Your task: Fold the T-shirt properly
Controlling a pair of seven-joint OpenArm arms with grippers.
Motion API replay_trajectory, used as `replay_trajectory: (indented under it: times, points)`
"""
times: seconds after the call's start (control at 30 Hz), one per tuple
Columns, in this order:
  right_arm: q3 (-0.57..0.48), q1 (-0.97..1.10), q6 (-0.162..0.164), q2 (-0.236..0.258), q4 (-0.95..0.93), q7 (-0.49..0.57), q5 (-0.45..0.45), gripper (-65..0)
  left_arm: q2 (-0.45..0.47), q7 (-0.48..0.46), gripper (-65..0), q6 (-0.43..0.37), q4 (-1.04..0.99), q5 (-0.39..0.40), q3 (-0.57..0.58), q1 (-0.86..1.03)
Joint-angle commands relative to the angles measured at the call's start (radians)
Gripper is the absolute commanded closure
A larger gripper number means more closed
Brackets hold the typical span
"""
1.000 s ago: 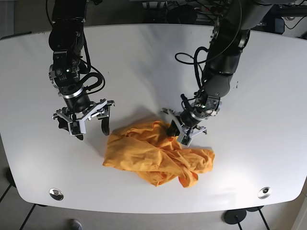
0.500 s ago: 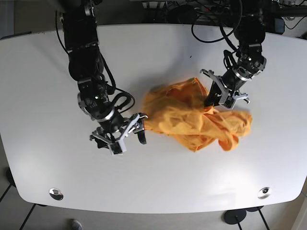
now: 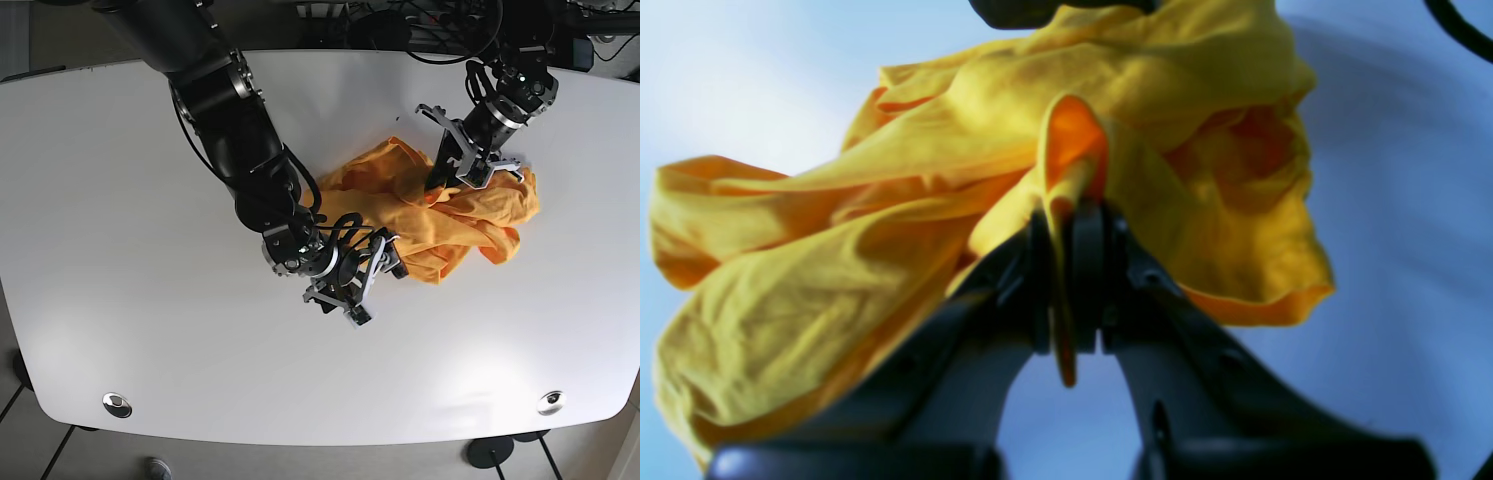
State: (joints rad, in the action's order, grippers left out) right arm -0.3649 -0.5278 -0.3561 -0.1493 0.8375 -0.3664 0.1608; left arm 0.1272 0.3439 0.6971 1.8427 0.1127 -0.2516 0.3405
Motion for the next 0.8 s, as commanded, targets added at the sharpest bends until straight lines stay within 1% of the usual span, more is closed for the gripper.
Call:
replay_trajectory:
  times: [0.03, 0.17, 0.4, 0.5, 0.53, 0.6, 0.63, 0.67, 0.7, 0.73, 0.77, 0.8]
  points:
    - [0.002, -0.059, -0.008, -0.008, -0.048, 0.06, 0.012, -46.8, 0.002, -0.036, 0.0, 0.001, 0.025, 0.022, -0.002, -0.004]
    - [0.002, -0.094, -0.016, -0.008, -0.156, 0.079, 0.01, -46.3, 0.002, -0.038, 0.0, 0.001, 0.025, 0.025, 0.002, -0.004]
    - [0.002, -0.005, -0.016, -0.008, -0.156, 0.074, 0.01, -46.0, 0.001, -0.038, 0.0, 0.001, 0.042, 0.025, 0.054, -0.008]
    - [0.002, 0.033, -0.016, -0.008, -0.108, 0.074, 0.01, -45.5, 0.001, -0.038, 0.0, 0.001, 0.051, 0.025, 0.067, -0.007]
    - [0.002, 0.05, -0.016, -0.008, -0.08, 0.074, 0.01, -43.3, 0.001, -0.038, 0.0, 0.001, 0.051, 0.025, 0.067, -0.008]
    - [0.002, 0.076, -0.016, -0.008, -0.033, 0.074, 0.006, -33.8, 0.001, -0.038, 0.0, 0.001, 0.056, 0.025, 0.068, -0.008]
    - [0.0, 0.091, -0.016, -0.008, -0.011, 0.073, 0.004, -27.4, 0.001, -0.038, 0.0, 0.001, 0.059, 0.025, 0.068, -0.008]
    - [0.0, 0.105, -0.016, -0.008, 0.006, 0.073, 0.003, -19.2, 0.001, -0.038, 0.0, 0.001, 0.061, 0.025, 0.068, -0.008]
    - [0.0, 0.107, -0.016, -0.008, 0.006, 0.073, 0.003, -14.3, 0.001, -0.038, 0.0, 0.001, 0.061, 0.025, 0.068, -0.01]
    - [0.0, 0.107, -0.016, -0.008, 0.007, 0.073, 0.003, -5.9, 0.001, -0.038, 0.0, 0.001, 0.061, 0.025, 0.068, -0.011]
    - [0.0, 0.107, -0.016, -0.008, 0.01, 0.073, 0.003, -0.8, 0.001, -0.038, 0.0, 0.001, 0.061, 0.025, 0.068, -0.011]
    - [0.004, 0.107, -0.016, -0.008, 0.013, 0.073, 0.003, -2.7, 0.001, -0.038, 0.0, 0.001, 0.061, 0.025, 0.068, -0.025]
